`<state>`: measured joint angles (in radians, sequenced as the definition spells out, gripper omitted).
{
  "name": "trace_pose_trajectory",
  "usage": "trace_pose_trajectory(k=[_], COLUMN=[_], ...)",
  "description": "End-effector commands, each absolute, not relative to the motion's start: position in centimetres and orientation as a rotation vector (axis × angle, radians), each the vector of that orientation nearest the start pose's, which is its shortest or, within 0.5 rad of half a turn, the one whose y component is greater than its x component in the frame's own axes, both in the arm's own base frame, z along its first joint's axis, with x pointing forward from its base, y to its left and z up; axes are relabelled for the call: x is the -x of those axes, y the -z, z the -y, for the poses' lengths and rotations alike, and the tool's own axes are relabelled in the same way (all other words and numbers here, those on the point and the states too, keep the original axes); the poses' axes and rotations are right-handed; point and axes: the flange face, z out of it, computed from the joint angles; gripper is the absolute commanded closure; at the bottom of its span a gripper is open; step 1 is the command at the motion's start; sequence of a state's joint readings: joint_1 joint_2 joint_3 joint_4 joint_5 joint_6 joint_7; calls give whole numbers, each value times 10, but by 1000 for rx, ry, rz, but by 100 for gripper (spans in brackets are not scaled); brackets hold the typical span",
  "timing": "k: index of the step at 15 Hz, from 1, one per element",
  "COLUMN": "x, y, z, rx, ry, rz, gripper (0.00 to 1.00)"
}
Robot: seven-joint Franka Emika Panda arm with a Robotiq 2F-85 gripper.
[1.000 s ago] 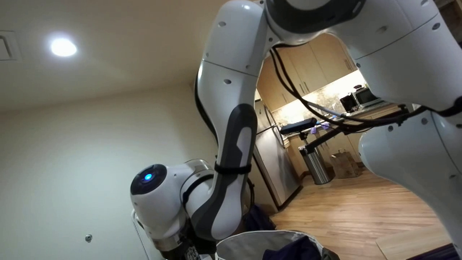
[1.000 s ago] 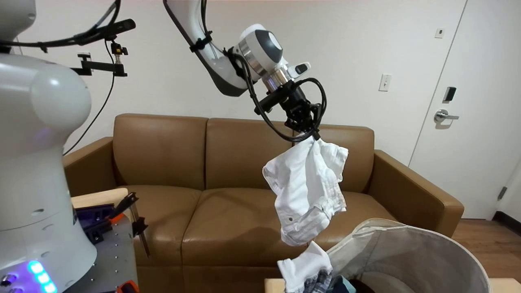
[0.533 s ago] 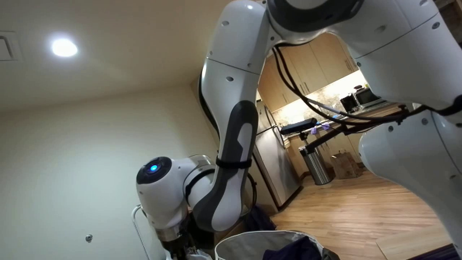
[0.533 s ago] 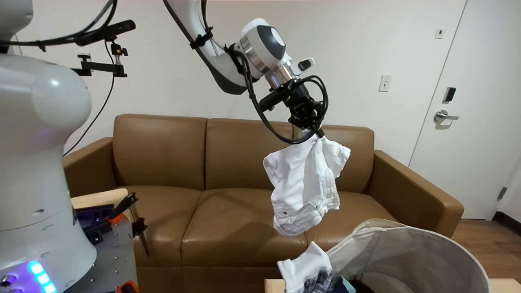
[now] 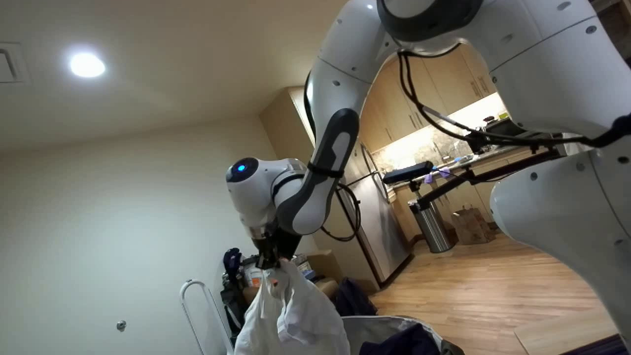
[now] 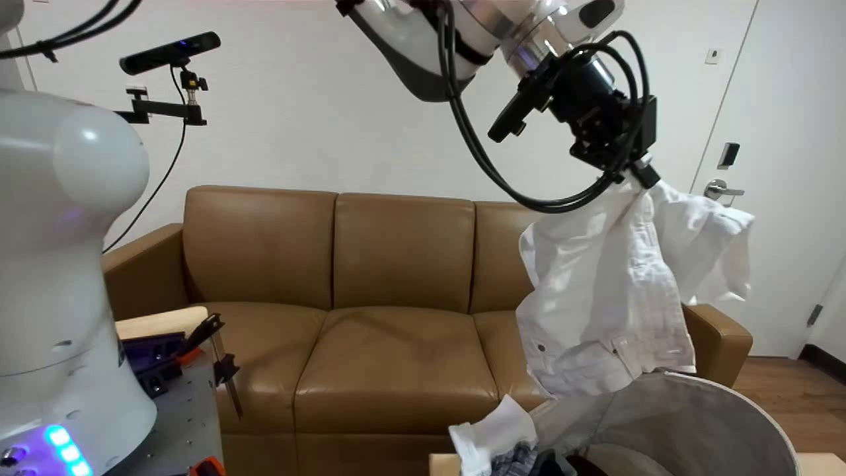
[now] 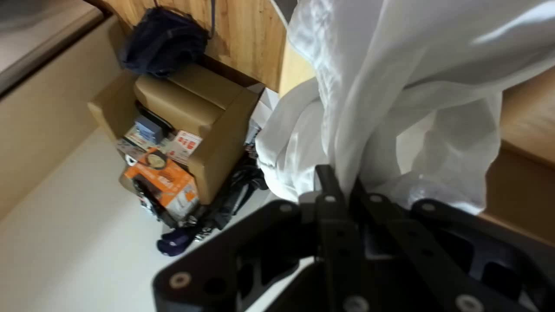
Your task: Move the white pair of shorts from the couch to the laundry bag
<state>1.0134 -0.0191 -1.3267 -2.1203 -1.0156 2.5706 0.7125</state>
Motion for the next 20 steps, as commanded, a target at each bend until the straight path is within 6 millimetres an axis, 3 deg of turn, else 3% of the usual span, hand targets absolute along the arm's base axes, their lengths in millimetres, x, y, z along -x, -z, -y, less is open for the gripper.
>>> trace_pose_trajectory(k=[1, 5, 8, 14, 15, 16, 18, 20], x=[-535, -502, -455, -354, -347, -370, -352, -349], y=[-486, -471, -458, -424, -418, -417, -412, -412], z=[207, 224, 225, 184, 176, 187, 178, 177], rx=[-2304, -2106, -1917, -1768, -1781, -1798, -1789, -1789], ry=[-778, -787, -738, -577, -568, -553, -547, -548], rz=[578, 781, 948, 1083, 1050, 1045, 1033, 1033], gripper=[93, 94, 93, 94, 94, 93, 93, 93])
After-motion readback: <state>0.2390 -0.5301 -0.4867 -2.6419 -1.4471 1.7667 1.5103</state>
